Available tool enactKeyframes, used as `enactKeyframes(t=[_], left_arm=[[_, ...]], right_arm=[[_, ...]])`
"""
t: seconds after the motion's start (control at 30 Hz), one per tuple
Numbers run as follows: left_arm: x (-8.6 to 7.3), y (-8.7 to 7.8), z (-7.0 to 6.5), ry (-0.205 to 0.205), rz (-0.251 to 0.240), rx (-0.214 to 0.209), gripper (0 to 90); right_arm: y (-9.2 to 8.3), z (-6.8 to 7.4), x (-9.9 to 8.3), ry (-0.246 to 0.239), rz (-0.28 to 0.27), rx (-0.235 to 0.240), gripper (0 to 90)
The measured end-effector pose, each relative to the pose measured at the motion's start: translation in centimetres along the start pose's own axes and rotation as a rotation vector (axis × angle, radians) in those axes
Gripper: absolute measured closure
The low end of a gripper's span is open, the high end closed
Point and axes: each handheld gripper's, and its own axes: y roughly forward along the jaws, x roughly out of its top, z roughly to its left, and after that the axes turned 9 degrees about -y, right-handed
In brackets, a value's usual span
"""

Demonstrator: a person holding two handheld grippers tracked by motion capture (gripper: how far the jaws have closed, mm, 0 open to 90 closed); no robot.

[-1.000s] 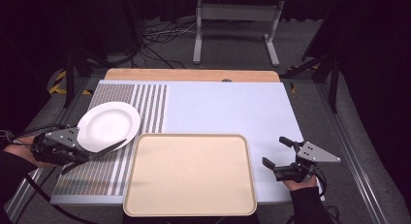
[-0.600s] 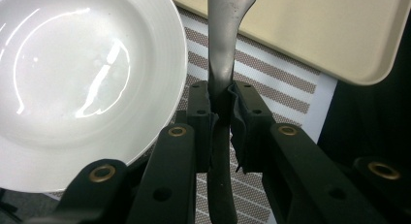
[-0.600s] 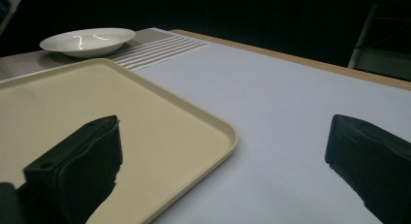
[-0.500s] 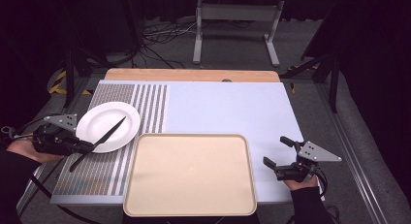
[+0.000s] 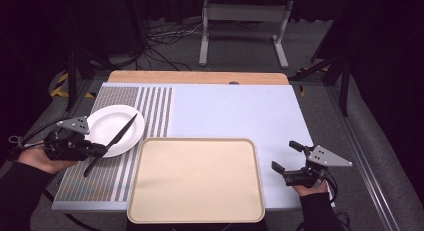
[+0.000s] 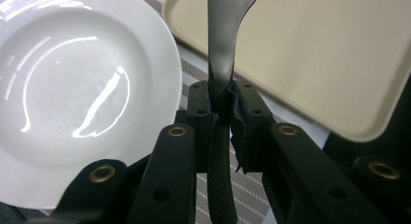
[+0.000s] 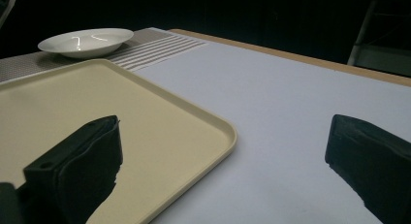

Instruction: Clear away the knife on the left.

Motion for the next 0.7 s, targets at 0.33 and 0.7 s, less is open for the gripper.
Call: enactKeyframes(t=[0.33, 0.7], left_arm=[[2.2, 1.6, -2.6, -0.015, 0.023, -0.021, 79.9], [3.1, 3.1, -5.0, -0.023, 0.025, -0.063, 79.9]], right_arm=[[-0.1, -0.1, 0.0, 0.001, -0.001, -0.001, 0.7], [-0.1, 0.0, 0.1, -0.005, -0.003, -0.001, 0.7]])
